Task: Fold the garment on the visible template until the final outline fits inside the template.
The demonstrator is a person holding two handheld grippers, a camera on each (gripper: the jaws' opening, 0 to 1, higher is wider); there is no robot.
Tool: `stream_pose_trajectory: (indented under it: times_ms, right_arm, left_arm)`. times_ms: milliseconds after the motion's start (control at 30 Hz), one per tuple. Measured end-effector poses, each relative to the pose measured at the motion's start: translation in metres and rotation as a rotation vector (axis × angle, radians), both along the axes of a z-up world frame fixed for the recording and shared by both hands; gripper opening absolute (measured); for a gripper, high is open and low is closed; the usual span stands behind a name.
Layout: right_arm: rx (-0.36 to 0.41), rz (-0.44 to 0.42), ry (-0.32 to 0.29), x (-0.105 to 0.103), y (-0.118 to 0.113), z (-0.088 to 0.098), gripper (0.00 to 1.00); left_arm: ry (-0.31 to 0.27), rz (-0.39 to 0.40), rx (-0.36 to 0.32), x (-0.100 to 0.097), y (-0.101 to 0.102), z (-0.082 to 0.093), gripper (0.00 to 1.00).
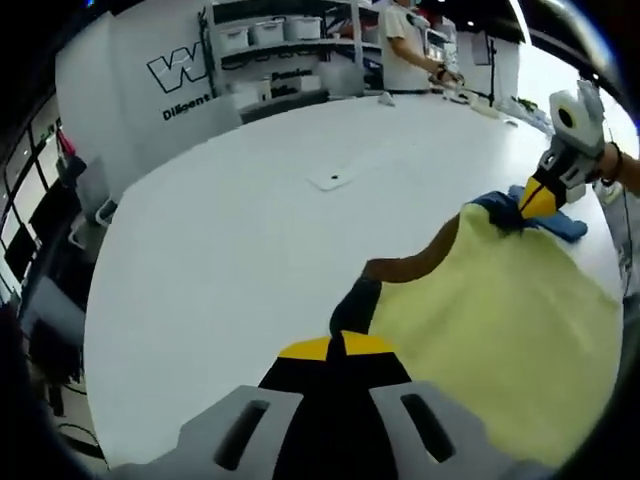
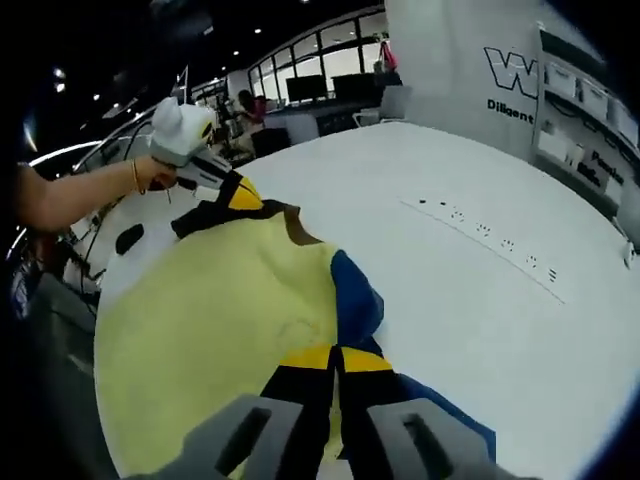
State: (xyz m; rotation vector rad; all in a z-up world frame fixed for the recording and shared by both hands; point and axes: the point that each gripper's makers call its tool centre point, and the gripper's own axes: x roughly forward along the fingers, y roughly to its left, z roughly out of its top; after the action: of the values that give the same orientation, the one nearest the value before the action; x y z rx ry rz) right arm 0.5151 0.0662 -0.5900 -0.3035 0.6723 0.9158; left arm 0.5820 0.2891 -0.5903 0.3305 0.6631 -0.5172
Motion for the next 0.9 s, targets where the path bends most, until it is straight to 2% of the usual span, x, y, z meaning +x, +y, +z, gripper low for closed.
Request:
stream_pose_trajectory:
  times_ms: [67,100,233,267,400,500,533,567,633,700,767,833,900]
  right_arm:
    - [0.024,0.057,-0.032,-0.013,0.005,0.004,0.00]
    - [0.026,0.076,-0.023,-0.020,0.005,0.003,0.00]
    - [0.031,0.082,0.046,-0.040,-0.001,-0.014,0.00]
    - [0.029,0.080,0.059,-0.044,-0.002,-0.019,0.00]
    - [0.029,0.077,0.131,-0.059,-0.006,-0.038,0.00]
    - [0.028,0.057,0.166,-0.061,-0.009,-0.048,0.00]
    - [0.042,0.031,0.201,-0.062,-0.009,-0.048,0.00]
    - [0.057,0.006,0.217,-0.060,-0.009,-0.047,0.00]
    - [0.086,0.008,0.191,-0.055,-0.007,-0.037,0.00]
    - [0.121,-0.020,0.201,-0.052,-0.005,-0.028,0.01]
    - [0.151,-0.044,0.217,-0.050,-0.002,-0.021,0.12]
    - [0.148,-0.048,0.210,-0.048,-0.002,-0.019,0.16]
    - [0.141,-0.054,0.199,-0.046,-0.002,-0.018,0.15]
  left_arm:
    - [-0.058,-0.036,-0.010,-0.012,-0.006,0.013,0.05]
    - [-0.080,-0.048,-0.001,-0.017,-0.006,0.016,0.05]
    - [-0.098,-0.074,-0.015,-0.037,-0.009,0.020,0.05]
    - [-0.096,-0.076,-0.018,-0.038,-0.008,0.018,0.05]
    - [-0.058,-0.084,-0.023,-0.060,-0.010,0.008,0.05]
    - [-0.025,-0.093,-0.021,-0.069,-0.010,-0.002,0.05]
    - [-0.008,-0.096,-0.013,-0.071,-0.009,-0.008,0.05]
    - [0.000,-0.091,-0.009,-0.071,-0.008,-0.011,0.05]
    - [0.016,-0.081,-0.016,-0.072,-0.008,-0.016,0.05]
    - [0.020,-0.074,-0.023,-0.071,-0.008,-0.017,0.05]
    - [0.030,-0.065,-0.024,-0.072,-0.008,-0.018,0.05]
    - [0.031,-0.067,-0.023,-0.072,-0.009,-0.019,0.05]
    - [0.023,-0.080,-0.009,-0.072,-0.009,-0.018,0.05]
